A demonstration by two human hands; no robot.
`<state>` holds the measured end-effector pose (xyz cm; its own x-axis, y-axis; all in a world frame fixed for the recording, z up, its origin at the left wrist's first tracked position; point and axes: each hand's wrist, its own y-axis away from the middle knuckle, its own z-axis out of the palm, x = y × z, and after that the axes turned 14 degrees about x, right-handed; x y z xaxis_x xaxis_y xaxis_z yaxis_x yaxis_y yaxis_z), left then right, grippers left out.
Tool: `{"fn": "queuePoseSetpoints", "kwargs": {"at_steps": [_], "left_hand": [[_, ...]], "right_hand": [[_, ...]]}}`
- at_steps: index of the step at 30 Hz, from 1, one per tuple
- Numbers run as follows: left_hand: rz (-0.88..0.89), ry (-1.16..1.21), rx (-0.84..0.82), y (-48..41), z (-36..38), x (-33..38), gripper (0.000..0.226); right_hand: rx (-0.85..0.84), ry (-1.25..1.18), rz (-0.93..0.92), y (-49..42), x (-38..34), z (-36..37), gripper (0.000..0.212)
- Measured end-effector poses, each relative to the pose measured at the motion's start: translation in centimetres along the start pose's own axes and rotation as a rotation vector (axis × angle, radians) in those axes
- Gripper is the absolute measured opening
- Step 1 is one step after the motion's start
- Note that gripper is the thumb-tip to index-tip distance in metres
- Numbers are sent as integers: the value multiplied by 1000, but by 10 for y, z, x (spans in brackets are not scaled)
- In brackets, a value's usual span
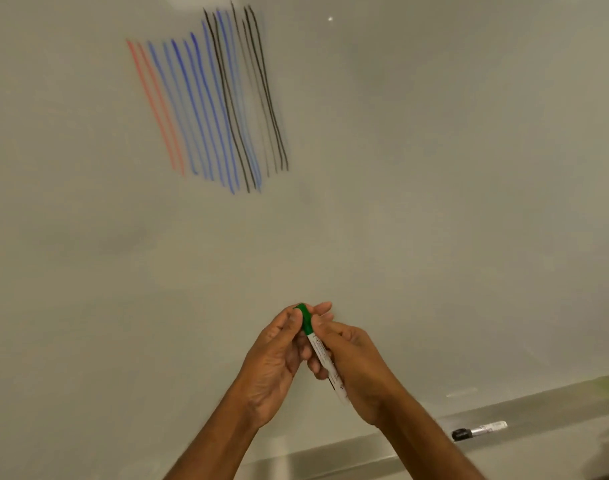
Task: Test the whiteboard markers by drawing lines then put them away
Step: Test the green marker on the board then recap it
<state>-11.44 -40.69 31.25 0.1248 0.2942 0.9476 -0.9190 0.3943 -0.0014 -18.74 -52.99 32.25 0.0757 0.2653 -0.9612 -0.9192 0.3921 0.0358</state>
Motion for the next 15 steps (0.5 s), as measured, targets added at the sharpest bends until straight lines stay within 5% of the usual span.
{"fn": "queuePoseSetpoints", "kwargs": {"at_steps": [15], "left_hand": [[95,137,3,29,-21,94,27]], "right_hand": [[133,83,-33,37,-44,72,43]]}}
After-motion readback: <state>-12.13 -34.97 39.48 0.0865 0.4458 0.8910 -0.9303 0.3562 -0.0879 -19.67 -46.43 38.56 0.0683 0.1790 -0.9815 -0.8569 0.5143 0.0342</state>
